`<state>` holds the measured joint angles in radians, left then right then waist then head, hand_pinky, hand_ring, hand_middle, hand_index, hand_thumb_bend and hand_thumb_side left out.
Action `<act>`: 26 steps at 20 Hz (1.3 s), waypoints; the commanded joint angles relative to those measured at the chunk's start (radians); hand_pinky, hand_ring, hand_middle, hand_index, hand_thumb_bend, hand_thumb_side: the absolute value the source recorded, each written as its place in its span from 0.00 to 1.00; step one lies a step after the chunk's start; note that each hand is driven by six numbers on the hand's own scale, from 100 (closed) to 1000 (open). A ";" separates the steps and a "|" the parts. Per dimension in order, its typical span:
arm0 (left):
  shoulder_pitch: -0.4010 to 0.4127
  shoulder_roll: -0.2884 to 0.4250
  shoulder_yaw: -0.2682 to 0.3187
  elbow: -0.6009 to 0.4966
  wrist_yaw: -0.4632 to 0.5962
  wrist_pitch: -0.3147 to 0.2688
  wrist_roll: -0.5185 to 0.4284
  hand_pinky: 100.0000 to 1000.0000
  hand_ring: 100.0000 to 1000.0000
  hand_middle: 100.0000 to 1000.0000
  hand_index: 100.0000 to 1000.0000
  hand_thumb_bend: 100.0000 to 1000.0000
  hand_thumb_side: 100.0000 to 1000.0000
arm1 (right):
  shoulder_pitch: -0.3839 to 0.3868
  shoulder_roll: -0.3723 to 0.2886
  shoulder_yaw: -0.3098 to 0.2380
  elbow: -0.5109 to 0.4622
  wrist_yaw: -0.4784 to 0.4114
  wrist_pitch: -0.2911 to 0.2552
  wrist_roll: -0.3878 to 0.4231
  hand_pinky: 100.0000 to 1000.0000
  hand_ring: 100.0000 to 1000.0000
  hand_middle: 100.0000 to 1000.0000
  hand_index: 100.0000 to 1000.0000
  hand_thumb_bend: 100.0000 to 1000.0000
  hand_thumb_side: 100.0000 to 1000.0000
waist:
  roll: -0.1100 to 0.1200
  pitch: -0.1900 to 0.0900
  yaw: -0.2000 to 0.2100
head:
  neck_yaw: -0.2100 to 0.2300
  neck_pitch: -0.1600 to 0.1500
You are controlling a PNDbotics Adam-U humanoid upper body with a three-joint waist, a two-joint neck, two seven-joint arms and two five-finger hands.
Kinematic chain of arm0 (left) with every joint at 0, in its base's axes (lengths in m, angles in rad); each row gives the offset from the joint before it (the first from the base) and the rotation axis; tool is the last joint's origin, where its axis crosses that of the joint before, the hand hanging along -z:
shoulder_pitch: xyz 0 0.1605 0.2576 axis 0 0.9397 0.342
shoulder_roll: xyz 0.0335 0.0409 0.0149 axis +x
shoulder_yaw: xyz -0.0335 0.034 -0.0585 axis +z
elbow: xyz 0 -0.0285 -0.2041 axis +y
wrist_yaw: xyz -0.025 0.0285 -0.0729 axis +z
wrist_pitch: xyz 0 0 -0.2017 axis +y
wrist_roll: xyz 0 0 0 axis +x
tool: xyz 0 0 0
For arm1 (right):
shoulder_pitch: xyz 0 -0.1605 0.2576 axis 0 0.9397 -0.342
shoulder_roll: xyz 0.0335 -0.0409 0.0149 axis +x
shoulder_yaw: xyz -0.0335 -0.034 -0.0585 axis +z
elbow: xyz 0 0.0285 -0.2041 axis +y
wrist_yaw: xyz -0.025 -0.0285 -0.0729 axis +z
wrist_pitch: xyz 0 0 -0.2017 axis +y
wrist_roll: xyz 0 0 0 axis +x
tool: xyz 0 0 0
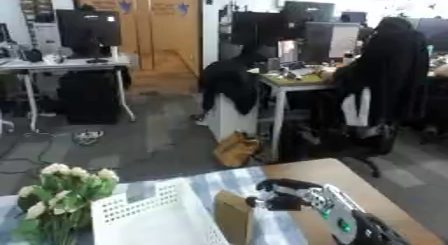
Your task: Pick up objects on the table and place them in the box.
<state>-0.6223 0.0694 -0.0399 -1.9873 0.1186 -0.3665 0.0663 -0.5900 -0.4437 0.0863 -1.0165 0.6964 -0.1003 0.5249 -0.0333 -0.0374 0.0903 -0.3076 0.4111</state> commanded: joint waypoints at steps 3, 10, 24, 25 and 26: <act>-0.015 -0.003 -0.002 -0.013 0.005 -0.002 -0.002 0.76 0.97 0.89 1.00 0.00 0.85 | -0.029 -0.012 -0.006 0.007 -0.056 0.031 0.014 0.97 1.00 1.00 1.00 0.43 0.98 | -0.003 -0.025 0.003 | 0.006 -0.018; -0.016 -0.003 -0.001 -0.013 0.004 -0.003 0.000 0.76 0.97 0.89 1.00 0.00 0.85 | -0.034 -0.005 -0.013 0.010 -0.153 0.056 0.050 0.95 1.00 1.00 1.00 0.49 0.99 | -0.002 -0.024 0.005 | -0.002 -0.020; -0.019 -0.002 0.000 -0.013 0.002 -0.003 0.003 0.76 0.97 0.89 1.00 0.00 0.84 | -0.029 0.004 -0.004 0.018 -0.163 0.016 0.041 0.98 1.00 1.00 1.00 0.57 0.98 | 0.002 -0.019 0.010 | -0.001 -0.018; -0.018 -0.002 0.000 -0.013 0.001 -0.003 0.003 0.76 0.97 0.89 1.00 0.00 0.84 | -0.027 0.004 -0.003 0.018 -0.156 0.010 0.038 0.98 1.00 1.00 1.00 0.58 0.98 | 0.002 -0.019 0.010 | -0.001 -0.017; -0.018 -0.001 0.000 -0.013 0.001 -0.003 0.003 0.76 0.97 0.89 1.00 0.00 0.84 | -0.026 0.005 -0.003 0.017 -0.149 0.004 0.034 0.98 1.00 1.00 1.00 0.58 0.98 | 0.002 -0.019 0.010 | -0.001 -0.016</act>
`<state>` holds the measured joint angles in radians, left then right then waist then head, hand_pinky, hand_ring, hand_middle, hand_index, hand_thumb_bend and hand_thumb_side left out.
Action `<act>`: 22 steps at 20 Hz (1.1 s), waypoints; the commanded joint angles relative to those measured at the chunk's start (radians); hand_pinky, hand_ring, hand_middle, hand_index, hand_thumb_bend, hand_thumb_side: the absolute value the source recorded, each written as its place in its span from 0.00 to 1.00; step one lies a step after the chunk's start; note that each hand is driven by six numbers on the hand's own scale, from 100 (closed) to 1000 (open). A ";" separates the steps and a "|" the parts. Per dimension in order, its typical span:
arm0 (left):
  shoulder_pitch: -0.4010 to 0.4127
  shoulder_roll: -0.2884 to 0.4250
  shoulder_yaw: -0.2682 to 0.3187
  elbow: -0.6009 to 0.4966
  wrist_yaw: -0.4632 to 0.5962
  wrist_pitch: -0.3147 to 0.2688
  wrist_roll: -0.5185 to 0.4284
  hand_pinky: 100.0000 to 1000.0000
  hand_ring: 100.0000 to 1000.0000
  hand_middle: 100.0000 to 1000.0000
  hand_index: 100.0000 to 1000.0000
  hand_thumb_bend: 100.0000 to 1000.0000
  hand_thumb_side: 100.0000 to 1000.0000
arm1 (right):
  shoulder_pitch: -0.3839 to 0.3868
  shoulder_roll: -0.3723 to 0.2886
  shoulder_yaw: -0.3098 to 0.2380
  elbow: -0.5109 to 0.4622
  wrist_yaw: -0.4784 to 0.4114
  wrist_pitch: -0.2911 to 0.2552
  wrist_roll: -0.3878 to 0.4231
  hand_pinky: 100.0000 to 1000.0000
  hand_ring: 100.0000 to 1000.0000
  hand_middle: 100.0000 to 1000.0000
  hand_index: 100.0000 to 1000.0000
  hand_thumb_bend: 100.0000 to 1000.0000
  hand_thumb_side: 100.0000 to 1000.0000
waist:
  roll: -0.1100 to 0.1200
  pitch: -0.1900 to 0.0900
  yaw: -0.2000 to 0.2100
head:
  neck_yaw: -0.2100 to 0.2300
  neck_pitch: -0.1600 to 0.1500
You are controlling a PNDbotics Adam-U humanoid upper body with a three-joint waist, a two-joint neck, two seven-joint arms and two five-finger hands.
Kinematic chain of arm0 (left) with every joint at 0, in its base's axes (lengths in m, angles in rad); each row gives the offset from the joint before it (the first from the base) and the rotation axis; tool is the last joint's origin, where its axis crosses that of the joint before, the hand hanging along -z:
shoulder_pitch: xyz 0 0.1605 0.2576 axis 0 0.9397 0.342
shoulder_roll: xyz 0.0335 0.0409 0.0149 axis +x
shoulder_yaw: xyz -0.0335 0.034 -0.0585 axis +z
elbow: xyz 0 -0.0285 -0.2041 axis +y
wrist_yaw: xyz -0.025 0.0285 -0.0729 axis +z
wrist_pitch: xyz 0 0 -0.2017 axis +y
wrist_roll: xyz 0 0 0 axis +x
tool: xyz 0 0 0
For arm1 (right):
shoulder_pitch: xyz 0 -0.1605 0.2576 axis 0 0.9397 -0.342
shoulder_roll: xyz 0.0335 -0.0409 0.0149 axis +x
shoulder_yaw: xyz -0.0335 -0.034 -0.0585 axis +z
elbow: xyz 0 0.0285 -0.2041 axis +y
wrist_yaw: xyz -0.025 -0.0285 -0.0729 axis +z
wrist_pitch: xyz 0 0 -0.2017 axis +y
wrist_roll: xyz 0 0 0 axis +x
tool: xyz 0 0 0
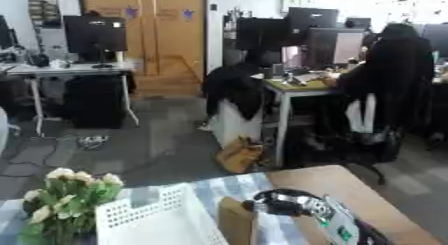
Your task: Pick up objects on the table and place them in the box.
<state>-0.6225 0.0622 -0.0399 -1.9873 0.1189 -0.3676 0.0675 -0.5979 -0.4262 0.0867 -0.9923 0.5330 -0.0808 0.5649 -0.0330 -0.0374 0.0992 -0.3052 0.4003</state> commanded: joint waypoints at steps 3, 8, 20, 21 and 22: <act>-0.017 0.007 0.000 -0.013 0.000 -0.002 0.002 0.76 0.97 0.88 1.00 0.00 0.84 | -0.015 -0.014 0.001 -0.009 0.041 -0.035 -0.007 1.00 1.00 1.00 1.00 0.67 0.89 | 0.001 -0.020 0.000 | -0.006 -0.001; -0.017 0.008 0.000 -0.013 0.000 -0.001 0.002 0.76 0.97 0.88 1.00 0.00 0.84 | -0.005 -0.012 0.009 0.000 0.110 -0.063 0.046 1.00 1.00 1.00 1.00 0.78 0.71 | 0.001 -0.020 0.000 | -0.011 0.000; -0.021 0.004 -0.001 -0.013 0.001 -0.003 0.001 0.76 0.97 0.88 0.99 0.00 0.83 | -0.011 -0.037 0.020 -0.017 0.229 -0.128 0.039 1.00 1.00 1.00 1.00 0.75 0.72 | 0.000 -0.016 0.007 | -0.019 -0.002; -0.021 0.004 -0.001 -0.013 0.001 -0.003 0.001 0.76 0.97 0.88 0.99 0.00 0.83 | -0.014 -0.039 0.020 -0.019 0.227 -0.130 0.036 1.00 1.00 1.00 1.00 0.75 0.72 | 0.000 -0.016 0.008 | -0.019 -0.004; -0.022 0.004 -0.001 -0.013 0.002 -0.003 0.001 0.76 0.97 0.88 0.99 0.00 0.83 | -0.016 -0.040 0.021 -0.021 0.224 -0.131 0.035 1.00 1.00 1.00 1.00 0.75 0.72 | 0.000 -0.016 0.009 | -0.019 -0.004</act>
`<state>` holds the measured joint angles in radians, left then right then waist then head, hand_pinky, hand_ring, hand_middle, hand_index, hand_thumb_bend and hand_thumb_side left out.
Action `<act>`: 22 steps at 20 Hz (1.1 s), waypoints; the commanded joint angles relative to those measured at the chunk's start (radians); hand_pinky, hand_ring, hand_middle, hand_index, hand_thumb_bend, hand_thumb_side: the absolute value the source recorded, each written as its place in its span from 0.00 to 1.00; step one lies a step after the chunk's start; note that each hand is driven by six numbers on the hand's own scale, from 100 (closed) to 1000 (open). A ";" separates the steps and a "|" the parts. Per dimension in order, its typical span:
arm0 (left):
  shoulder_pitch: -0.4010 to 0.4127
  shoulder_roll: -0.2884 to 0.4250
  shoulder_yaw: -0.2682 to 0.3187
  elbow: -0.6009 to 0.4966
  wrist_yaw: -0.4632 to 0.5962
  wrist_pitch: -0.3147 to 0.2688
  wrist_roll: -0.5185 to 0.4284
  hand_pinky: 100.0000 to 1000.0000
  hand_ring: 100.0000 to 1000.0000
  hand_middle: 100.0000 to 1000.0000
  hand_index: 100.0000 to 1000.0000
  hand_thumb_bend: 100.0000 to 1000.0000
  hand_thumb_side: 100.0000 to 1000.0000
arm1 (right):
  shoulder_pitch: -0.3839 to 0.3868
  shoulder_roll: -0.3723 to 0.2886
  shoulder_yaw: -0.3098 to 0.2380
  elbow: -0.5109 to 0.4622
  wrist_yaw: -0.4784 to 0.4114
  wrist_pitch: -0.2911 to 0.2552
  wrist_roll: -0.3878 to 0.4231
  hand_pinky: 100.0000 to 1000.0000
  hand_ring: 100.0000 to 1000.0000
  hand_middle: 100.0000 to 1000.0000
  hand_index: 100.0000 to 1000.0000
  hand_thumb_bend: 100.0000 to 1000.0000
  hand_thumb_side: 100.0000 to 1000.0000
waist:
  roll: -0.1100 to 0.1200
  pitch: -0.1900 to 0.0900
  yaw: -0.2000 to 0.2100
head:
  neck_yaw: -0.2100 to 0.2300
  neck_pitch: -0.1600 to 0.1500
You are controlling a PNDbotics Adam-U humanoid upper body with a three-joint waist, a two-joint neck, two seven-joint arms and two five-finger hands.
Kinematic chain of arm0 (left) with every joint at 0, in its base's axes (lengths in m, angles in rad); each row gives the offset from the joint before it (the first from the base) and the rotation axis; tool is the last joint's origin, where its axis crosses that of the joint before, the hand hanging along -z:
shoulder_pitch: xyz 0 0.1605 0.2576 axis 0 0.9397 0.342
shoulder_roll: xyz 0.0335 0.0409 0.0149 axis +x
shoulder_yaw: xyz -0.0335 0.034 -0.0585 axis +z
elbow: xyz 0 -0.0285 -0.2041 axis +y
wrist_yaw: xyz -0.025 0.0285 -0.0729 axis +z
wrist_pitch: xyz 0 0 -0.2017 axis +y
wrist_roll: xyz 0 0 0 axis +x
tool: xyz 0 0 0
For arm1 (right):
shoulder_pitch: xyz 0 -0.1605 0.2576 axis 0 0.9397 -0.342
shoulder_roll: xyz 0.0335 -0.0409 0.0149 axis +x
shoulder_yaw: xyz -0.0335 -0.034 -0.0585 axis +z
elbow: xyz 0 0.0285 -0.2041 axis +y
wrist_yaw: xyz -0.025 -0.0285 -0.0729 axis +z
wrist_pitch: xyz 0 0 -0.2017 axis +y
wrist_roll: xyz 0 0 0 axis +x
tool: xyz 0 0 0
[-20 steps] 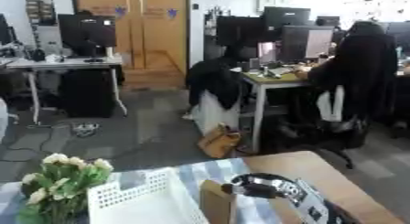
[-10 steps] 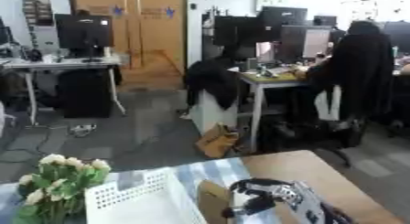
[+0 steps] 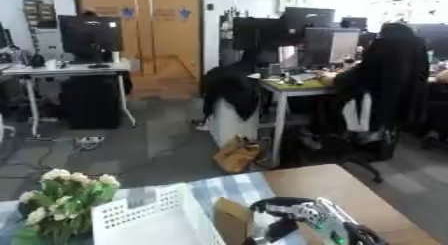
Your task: Pick up objects on the table and place them in the box.
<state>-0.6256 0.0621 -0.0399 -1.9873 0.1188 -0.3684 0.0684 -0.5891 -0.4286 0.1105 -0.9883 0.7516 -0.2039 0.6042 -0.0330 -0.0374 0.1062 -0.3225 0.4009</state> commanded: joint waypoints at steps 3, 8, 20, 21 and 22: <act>-0.019 0.003 -0.002 -0.013 0.002 -0.002 -0.001 0.76 0.97 0.88 0.99 0.00 0.83 | -0.031 -0.040 -0.001 -0.031 -0.005 -0.009 -0.002 1.00 1.00 1.00 1.00 0.75 0.73 | 0.000 -0.016 0.004 | -0.003 -0.004; -0.021 0.001 -0.004 -0.013 0.002 -0.003 -0.005 0.76 0.97 0.88 0.99 0.00 0.83 | -0.041 -0.060 0.005 -0.046 0.027 0.004 -0.049 1.00 1.00 1.00 1.00 0.76 0.81 | 0.000 -0.015 0.006 | -0.005 -0.012; -0.020 0.001 -0.005 -0.013 0.003 -0.002 -0.010 0.76 0.97 0.88 0.99 0.00 0.83 | -0.062 -0.089 0.011 -0.059 0.065 -0.021 -0.106 1.00 1.00 1.00 1.00 0.75 0.84 | 0.000 -0.016 0.008 | -0.020 -0.021; -0.022 0.000 -0.005 -0.013 0.003 -0.002 -0.010 0.76 0.97 0.88 0.99 0.00 0.83 | -0.066 -0.090 0.011 -0.060 0.062 -0.022 -0.107 1.00 1.00 1.00 1.00 0.75 0.84 | 0.001 -0.014 0.010 | -0.020 -0.023; -0.023 -0.001 -0.005 -0.013 0.003 -0.003 -0.011 0.76 0.97 0.88 0.99 0.00 0.83 | -0.069 -0.091 0.011 -0.060 0.058 -0.023 -0.108 1.00 1.00 1.00 1.00 0.75 0.85 | 0.001 -0.012 0.011 | -0.020 -0.025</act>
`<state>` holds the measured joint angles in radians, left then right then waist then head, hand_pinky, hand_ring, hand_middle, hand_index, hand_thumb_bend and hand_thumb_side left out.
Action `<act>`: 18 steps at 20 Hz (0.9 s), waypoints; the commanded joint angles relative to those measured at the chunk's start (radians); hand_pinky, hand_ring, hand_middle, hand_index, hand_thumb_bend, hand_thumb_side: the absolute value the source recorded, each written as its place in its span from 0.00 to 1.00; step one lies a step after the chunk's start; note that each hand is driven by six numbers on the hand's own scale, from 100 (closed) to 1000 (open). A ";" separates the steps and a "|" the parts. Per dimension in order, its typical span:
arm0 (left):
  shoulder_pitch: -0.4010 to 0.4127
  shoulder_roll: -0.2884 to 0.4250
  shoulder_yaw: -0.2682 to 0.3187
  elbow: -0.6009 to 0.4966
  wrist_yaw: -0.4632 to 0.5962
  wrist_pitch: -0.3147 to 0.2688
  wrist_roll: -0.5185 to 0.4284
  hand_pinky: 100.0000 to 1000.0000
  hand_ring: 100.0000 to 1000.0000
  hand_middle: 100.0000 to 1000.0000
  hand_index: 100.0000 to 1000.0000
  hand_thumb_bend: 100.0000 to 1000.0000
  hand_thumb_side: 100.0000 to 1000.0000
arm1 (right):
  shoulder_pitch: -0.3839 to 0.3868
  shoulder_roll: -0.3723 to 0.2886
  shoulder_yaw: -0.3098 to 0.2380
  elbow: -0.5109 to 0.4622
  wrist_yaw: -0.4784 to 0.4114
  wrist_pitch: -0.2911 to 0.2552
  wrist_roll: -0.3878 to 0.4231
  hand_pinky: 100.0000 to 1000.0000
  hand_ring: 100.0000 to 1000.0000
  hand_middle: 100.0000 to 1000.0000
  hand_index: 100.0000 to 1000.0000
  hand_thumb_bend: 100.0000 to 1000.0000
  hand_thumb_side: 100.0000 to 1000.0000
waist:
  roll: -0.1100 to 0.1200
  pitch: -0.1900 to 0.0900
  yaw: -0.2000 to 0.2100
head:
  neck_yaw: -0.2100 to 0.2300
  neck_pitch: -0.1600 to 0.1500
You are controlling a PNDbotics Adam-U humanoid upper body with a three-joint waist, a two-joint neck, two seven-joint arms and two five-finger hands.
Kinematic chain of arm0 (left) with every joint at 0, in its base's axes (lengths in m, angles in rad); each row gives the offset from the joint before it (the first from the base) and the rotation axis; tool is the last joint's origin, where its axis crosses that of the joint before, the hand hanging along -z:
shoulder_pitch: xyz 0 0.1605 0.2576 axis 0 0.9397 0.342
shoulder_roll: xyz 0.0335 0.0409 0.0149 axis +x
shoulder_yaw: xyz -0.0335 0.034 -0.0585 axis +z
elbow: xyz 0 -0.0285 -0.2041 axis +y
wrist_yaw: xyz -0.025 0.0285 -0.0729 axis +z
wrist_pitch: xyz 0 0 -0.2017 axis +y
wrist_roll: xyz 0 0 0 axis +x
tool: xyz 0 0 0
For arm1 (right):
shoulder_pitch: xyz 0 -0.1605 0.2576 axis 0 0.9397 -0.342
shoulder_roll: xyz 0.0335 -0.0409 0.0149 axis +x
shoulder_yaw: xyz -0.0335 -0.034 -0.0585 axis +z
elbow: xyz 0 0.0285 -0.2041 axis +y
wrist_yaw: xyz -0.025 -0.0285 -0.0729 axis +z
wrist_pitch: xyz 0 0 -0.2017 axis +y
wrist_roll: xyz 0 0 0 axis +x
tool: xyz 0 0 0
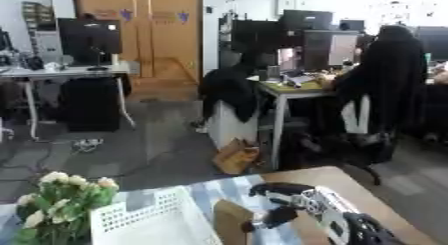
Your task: Pick up objects on the table and place them in the box.
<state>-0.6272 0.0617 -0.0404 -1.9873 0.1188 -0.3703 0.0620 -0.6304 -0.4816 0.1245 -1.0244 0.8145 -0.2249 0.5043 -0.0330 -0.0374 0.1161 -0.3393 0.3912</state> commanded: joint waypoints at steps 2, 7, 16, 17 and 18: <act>-0.024 -0.002 -0.005 -0.013 0.003 -0.001 -0.006 0.76 0.97 0.88 0.99 0.00 0.83 | -0.032 -0.039 -0.002 -0.024 -0.009 -0.003 -0.013 1.00 1.00 1.00 1.00 0.74 0.85 | 0.002 -0.009 0.003 | -0.004 -0.018; -0.032 -0.007 -0.006 -0.013 0.006 -0.004 -0.008 0.76 0.97 0.88 0.99 0.00 0.83 | -0.043 -0.034 -0.004 -0.016 0.001 0.017 -0.038 1.00 1.00 1.00 1.00 0.73 0.87 | 0.004 0.001 0.011 | -0.010 -0.025; -0.039 -0.015 -0.005 -0.013 0.009 -0.007 -0.008 0.76 0.97 0.88 0.99 0.00 0.82 | -0.059 -0.023 -0.001 -0.003 0.016 0.047 -0.068 1.00 1.00 1.00 1.00 0.72 0.87 | 0.006 0.009 0.019 | -0.009 -0.033; -0.039 -0.015 -0.005 -0.013 0.009 -0.007 -0.008 0.76 0.97 0.88 0.99 0.00 0.82 | -0.060 -0.022 -0.002 -0.001 0.018 0.049 -0.071 1.00 1.00 1.00 1.00 0.72 0.87 | 0.006 0.010 0.019 | -0.010 -0.034; -0.040 -0.015 -0.005 -0.013 0.009 -0.007 -0.008 0.76 0.97 0.88 0.99 0.00 0.82 | -0.061 -0.021 -0.002 0.001 0.020 0.051 -0.073 1.00 1.00 1.00 1.00 0.72 0.87 | 0.006 0.010 0.020 | -0.010 -0.035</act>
<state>-0.6434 0.0448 -0.0455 -1.9873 0.1238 -0.3757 0.0564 -0.6665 -0.4813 0.1249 -1.0174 0.8267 -0.1760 0.4388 -0.0330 -0.0360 0.1359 -0.3485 0.3656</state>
